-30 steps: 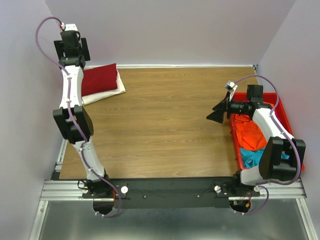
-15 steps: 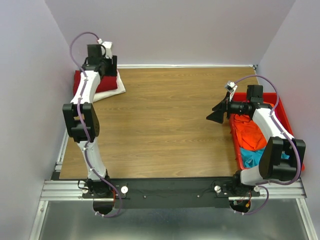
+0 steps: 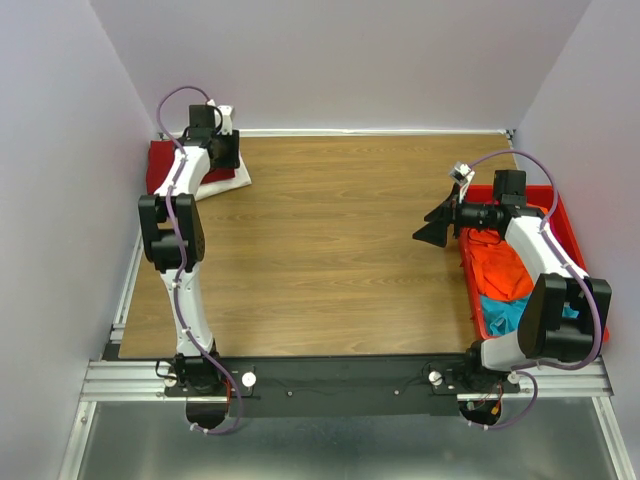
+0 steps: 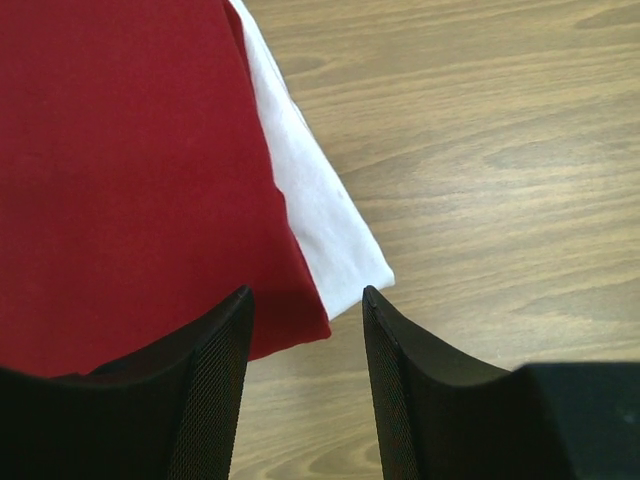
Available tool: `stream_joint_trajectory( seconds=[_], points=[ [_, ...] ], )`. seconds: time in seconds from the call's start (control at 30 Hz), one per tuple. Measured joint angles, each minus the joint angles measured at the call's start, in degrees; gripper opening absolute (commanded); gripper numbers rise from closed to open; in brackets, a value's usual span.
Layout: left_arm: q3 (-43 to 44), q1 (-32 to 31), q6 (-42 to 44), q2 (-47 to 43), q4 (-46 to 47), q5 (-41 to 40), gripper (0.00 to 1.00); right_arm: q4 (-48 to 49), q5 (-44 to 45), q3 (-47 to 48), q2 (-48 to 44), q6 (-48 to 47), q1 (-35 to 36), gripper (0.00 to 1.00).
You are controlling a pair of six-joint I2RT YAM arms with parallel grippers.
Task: Fold and stack the t-shirts
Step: Reset both grippers
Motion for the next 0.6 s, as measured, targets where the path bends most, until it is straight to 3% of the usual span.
stream_joint_trajectory(
  seconds=[0.33,0.47,0.6],
  points=[
    [-4.3,0.0,-0.2,-2.8,1.2,6.5,0.59,-0.1,1.9,0.0,-0.2,-1.4,-1.5,0.99],
    [-12.9,0.0,-1.2,-13.9,4.2,8.4,0.65,-0.5,6.0,0.5,-1.9,-2.0,-2.6,1.0],
    [-26.4,0.1,-3.2,-34.2,13.4,12.3,0.79,-0.7,15.3,1.8,-7.6,-1.2,-3.0,1.0]
  ],
)
